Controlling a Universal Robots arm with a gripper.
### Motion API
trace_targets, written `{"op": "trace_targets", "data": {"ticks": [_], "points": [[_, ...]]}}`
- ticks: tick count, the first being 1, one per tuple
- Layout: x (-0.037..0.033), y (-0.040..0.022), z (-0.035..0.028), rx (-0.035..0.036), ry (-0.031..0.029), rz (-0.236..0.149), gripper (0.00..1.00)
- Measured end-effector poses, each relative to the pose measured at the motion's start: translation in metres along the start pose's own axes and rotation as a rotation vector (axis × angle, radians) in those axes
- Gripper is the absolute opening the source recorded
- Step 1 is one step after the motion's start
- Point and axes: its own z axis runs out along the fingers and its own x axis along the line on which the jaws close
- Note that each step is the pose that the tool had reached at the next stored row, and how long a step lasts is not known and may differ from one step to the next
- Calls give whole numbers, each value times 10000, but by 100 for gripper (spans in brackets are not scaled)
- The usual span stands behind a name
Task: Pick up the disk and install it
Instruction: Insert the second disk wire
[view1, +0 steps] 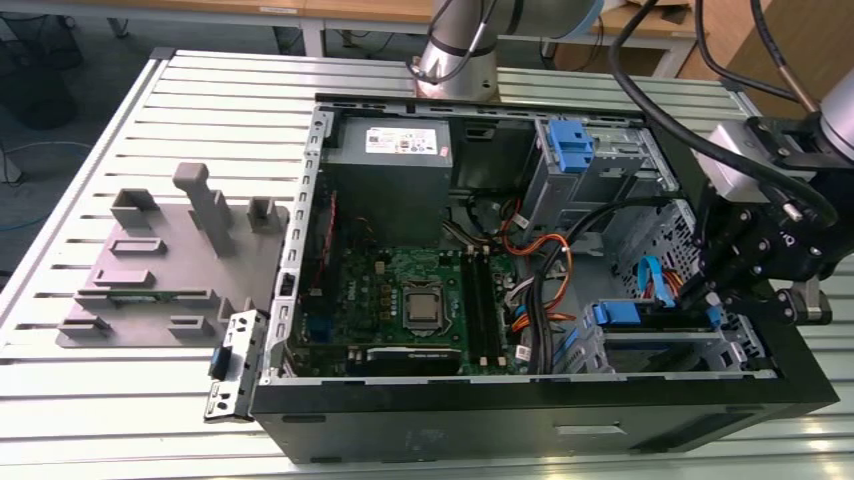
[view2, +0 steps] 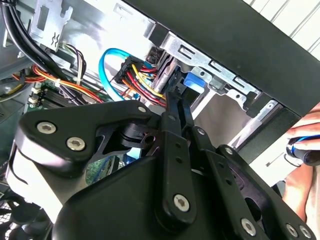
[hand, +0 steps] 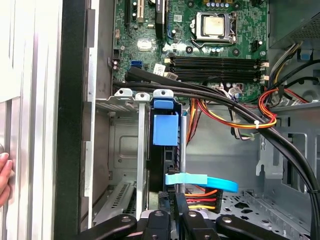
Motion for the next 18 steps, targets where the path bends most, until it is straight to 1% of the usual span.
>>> {"op": "trace_targets", "data": {"ticks": [4,18], "points": [[15,0,1,0,-1,-1,16],[16,1,20,4,-6,-1,16]]}}
